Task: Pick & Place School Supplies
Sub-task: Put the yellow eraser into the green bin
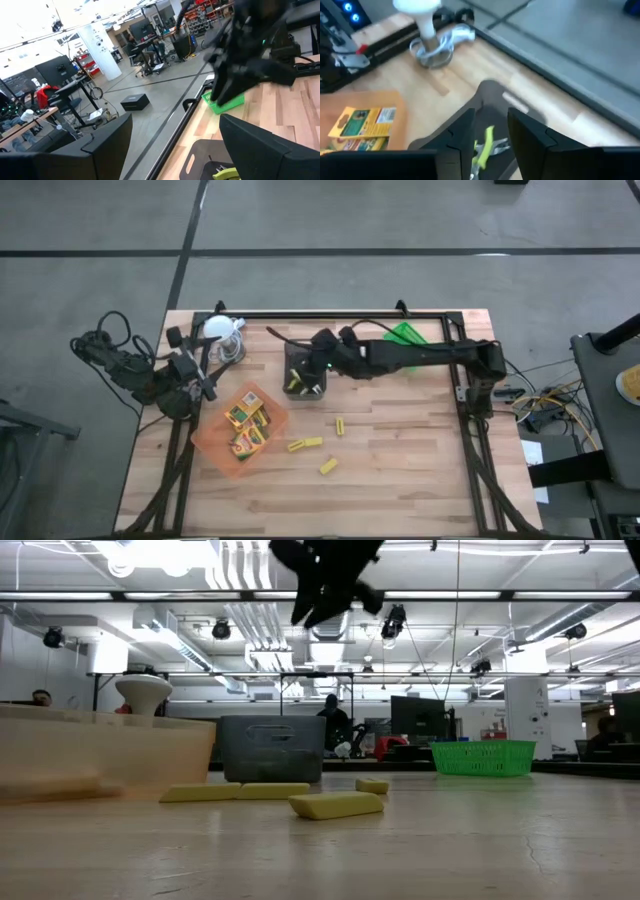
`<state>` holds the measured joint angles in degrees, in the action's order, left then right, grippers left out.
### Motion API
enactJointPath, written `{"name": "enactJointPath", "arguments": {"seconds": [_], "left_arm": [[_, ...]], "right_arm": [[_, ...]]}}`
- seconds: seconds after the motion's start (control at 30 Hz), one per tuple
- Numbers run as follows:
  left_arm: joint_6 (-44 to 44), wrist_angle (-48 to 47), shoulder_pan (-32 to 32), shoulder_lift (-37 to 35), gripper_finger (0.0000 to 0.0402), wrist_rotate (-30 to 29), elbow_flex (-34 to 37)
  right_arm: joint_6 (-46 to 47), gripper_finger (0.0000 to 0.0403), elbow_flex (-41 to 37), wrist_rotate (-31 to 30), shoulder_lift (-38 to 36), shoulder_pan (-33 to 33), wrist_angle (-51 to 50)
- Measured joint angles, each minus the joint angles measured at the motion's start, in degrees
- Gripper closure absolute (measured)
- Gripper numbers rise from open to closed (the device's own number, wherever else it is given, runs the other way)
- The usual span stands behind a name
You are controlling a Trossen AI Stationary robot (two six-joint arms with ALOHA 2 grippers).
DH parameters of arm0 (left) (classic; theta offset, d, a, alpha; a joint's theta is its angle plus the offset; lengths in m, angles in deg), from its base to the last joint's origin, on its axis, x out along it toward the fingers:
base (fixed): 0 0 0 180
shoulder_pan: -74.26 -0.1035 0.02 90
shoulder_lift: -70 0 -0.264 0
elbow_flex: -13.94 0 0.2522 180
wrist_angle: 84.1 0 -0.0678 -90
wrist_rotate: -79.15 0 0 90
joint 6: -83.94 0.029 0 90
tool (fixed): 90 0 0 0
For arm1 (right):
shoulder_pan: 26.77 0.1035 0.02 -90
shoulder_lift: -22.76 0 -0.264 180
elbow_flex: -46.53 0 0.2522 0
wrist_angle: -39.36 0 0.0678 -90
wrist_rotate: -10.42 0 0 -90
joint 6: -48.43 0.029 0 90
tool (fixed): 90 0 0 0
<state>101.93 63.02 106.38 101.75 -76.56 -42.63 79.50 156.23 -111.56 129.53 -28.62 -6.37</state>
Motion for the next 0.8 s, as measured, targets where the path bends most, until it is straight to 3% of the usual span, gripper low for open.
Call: {"name": "enactJointPath", "arguments": {"seconds": [0.23, 0.43, 0.6, 0.8], "left_arm": [[0.02, -0.02, 0.0, 0.0, 0.0096, -0.06, -0.02], [0.01, -0.03, 0.0, 0.02, 0.0096, -0.2, 0.0], [0.0, -0.04, 0.0, 0.0, 0.0096, -0.2, -0.01], [0.01, -0.06, 0.0, 0.17, 0.0096, -0.19, 0.0]], "right_arm": [[-4.07, 0.0317, -0.51, -6.92, -4.78, 5.1, -1.28], [-2.05, 0.0336, -1.88, -10.99, -8.62, 9.47, -1.38], [1.05, 0.0339, -6.85, -19.82, -11.34, 13.39, 0.69], [8.15, 0.0339, -16.18, -23.02, -15.96, 17.33, 2.09]]}}
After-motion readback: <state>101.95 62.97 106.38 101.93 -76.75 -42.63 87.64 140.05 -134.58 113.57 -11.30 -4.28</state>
